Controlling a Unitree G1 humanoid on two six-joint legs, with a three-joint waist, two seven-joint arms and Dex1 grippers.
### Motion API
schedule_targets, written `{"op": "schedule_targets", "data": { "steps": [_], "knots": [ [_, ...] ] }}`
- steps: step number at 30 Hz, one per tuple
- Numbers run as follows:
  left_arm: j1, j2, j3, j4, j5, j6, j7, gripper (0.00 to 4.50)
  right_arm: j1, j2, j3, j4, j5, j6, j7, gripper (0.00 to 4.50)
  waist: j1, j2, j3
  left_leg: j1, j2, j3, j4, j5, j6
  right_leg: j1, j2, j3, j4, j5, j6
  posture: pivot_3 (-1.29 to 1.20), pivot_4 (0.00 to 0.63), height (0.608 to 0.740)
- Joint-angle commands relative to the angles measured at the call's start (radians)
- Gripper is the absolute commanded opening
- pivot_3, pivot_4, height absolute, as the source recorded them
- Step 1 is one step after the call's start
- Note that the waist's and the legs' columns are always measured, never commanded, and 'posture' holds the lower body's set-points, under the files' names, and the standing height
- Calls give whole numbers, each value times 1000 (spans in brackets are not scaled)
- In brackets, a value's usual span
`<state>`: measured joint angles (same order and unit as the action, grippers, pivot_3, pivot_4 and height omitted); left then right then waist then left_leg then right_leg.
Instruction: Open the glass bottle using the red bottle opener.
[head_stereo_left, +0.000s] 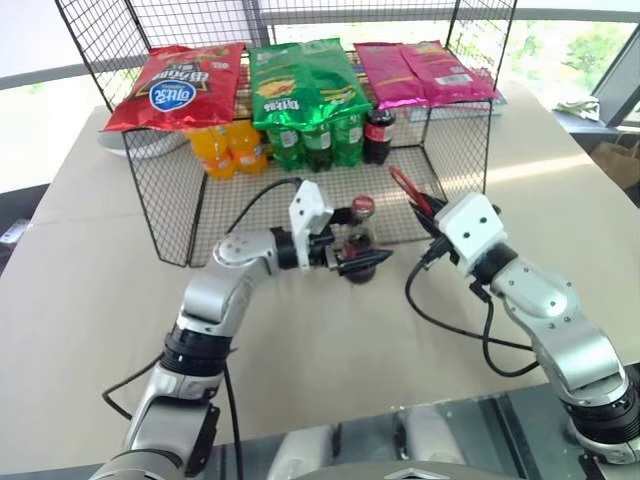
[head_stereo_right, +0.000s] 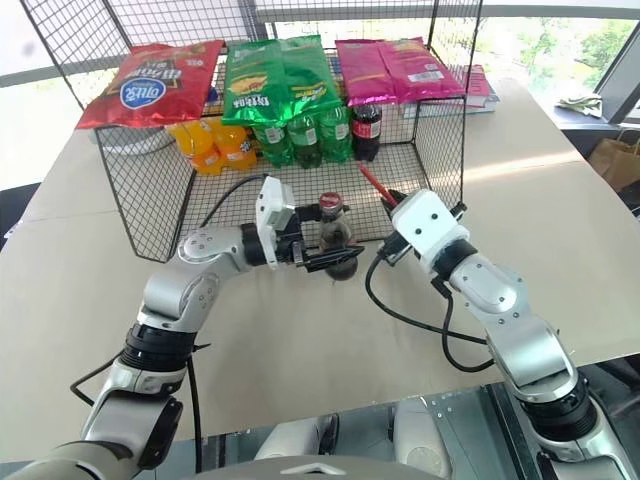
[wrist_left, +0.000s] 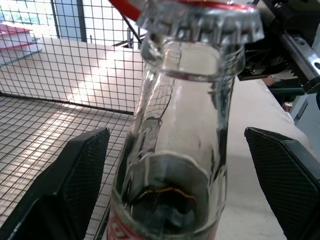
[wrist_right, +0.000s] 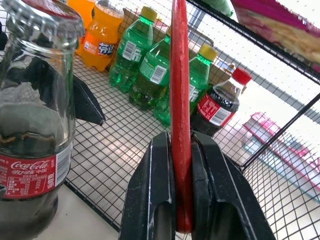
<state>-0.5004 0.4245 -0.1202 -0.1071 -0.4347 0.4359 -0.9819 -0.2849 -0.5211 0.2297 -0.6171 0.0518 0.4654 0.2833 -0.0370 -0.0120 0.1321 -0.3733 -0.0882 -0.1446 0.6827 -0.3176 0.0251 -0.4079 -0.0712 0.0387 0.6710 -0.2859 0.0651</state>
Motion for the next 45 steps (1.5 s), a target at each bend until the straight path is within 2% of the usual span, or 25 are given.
{"op": "schedule_targets", "data": {
  "steps": [1, 3, 4, 5, 13, 23, 29, 33, 38, 45],
  "knots": [
    [-17, 5, 16, -8, -4, -29, -8, 3622, -6, 11, 13, -39, -46, -54, 18, 0, 0, 0, 0, 0, 0, 0, 0, 0, 0, 0, 0, 0, 0, 0, 0, 0, 150, 740],
    [-16, 3, 15, -8, -3, -32, -4, 2611, -5, 14, 31, -28, -74, -86, 32, 0, 0, 0, 0, 0, 0, 0, 0, 0, 0, 0, 0, 0, 0, 0, 0, 0, 150, 740],
    [-16, 3, 15, -9, -3, -33, -3, 2329, -5, 19, 41, -19, -86, -104, 36, 0, 0, 0, 0, 0, 0, 0, 0, 0, 0, 0, 0, 0, 0, 0, 0, 0, 150, 740],
    [-16, 3, 14, -9, -2, -34, -1, 2273, -6, 19, 56, -7, -106, -128, 42, 0, 0, 0, 0, 0, 0, 0, 0, 0, 0, 0, 0, 0, 0, 0, 0, 0, 150, 740],
    [-22, 9, 23, -14, -12, -22, 2, 2273, 6, -26, 111, 79, -283, -356, 66, 0, 1, 0, 0, 0, 0, 0, 1, 0, 0, 0, 0, 0, 1, 0, 0, 0, 150, 740],
    [-28, 8, 29, -30, -28, 9, 15, 2273, 35, 22, 174, 225, -479, -560, 10, 0, 0, 0, -1, 1, 0, 1, 1, 0, 0, 0, 0, 1, 1, 0, 0, 0, 150, 740],
    [-25, -6, 26, -40, -30, 20, 27, 2273, 62, 81, 192, 311, -617, -625, -80, 0, 0, -1, -2, 5, 0, 2, 0, 0, 0, 3, 1, 2, 2, 0, 0, 0, 150, 740],
    [-49, -16, 22, 43, -10, -19, 6, 2273, 73, 109, 195, 382, -720, -657, -167, 0, 2, -1, -2, 11, 0, 2, -1, 0, 0, 7, 2, 2, 2, 0, 0, 0, 150, 740],
    [-40, -8, 27, 48, -10, -30, -7, 2273, 78, 130, 187, 433, -821, -667, -246, 0, 2, -1, -3, 13, 0, 2, 0, 0, 0, 9, 2, 3, 3, 0, 0, 0, 150, 740],
    [-27, -7, 28, 32, -13, -29, -6, 2273, 69, 158, 224, 486, -897, -680, -269, 0, 1, -1, -4, 14, 0, 2, 0, 0, 0, 10, 2, 3, 3, 0, 0, 0, 150, 740]
  ]
}}
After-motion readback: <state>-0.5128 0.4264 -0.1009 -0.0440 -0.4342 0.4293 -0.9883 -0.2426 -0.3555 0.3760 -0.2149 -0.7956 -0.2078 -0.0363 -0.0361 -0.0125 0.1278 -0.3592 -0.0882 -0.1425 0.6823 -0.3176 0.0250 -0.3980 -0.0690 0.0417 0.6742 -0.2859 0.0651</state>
